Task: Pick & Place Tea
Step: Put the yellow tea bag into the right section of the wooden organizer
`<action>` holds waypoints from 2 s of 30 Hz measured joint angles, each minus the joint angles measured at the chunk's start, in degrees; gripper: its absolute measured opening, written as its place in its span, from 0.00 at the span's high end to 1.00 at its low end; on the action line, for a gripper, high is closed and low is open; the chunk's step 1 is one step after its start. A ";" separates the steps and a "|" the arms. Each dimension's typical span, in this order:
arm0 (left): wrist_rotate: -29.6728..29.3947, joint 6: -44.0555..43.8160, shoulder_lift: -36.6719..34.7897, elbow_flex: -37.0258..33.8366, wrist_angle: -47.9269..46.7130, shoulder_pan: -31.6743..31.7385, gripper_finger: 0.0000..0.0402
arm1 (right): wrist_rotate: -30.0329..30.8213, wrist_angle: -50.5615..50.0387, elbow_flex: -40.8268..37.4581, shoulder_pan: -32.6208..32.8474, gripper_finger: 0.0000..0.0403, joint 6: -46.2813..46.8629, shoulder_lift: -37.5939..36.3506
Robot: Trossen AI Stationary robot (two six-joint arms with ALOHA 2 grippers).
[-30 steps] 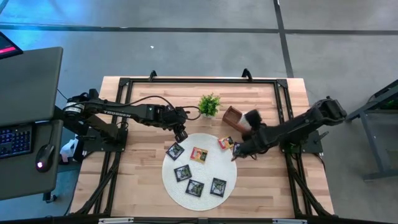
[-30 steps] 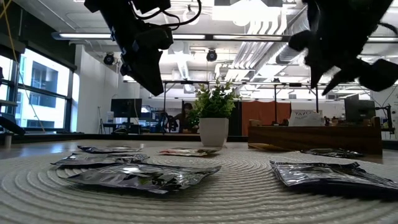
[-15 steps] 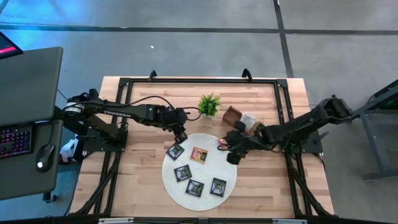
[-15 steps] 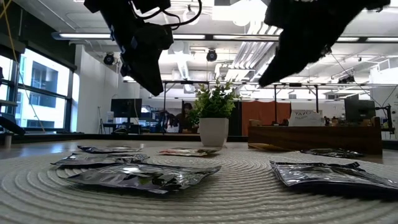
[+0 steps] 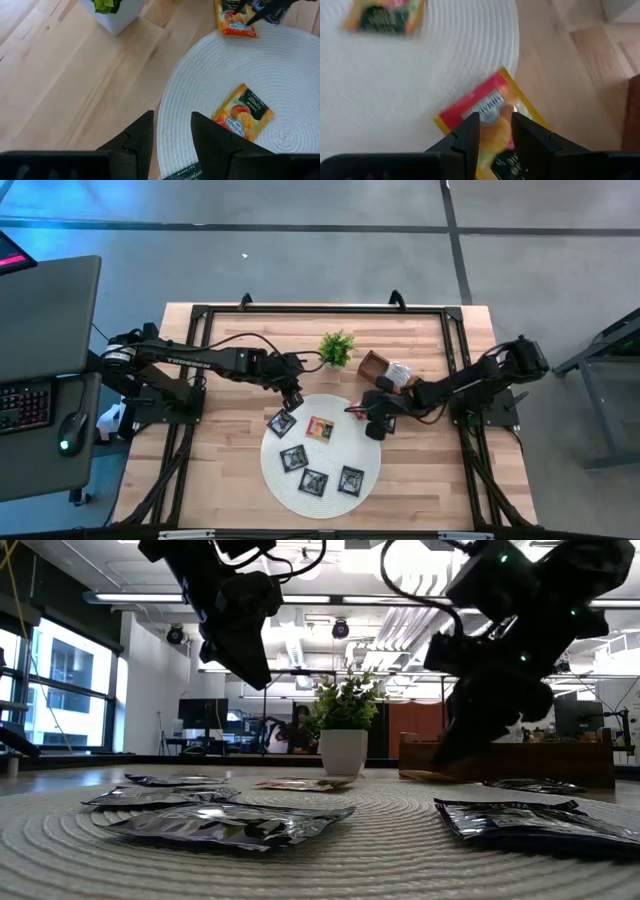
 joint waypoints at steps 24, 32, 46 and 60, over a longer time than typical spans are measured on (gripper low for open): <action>-0.23 -0.04 0.00 0.00 -0.06 0.07 0.68 | -8.22 -1.57 2.19 -2.80 0.71 -15.04 -3.77; -0.26 -0.46 0.00 0.00 -0.01 0.07 0.68 | -8.68 -12.90 5.52 -4.76 0.54 -16.63 -3.79; -0.38 -2.01 0.02 0.00 0.02 0.07 0.68 | -12.42 -10.17 0.33 -9.51 0.48 -20.29 -2.17; -0.33 -1.62 0.02 0.00 -0.07 0.07 0.68 | -14.95 -8.67 0.64 -9.53 0.78 -23.05 2.38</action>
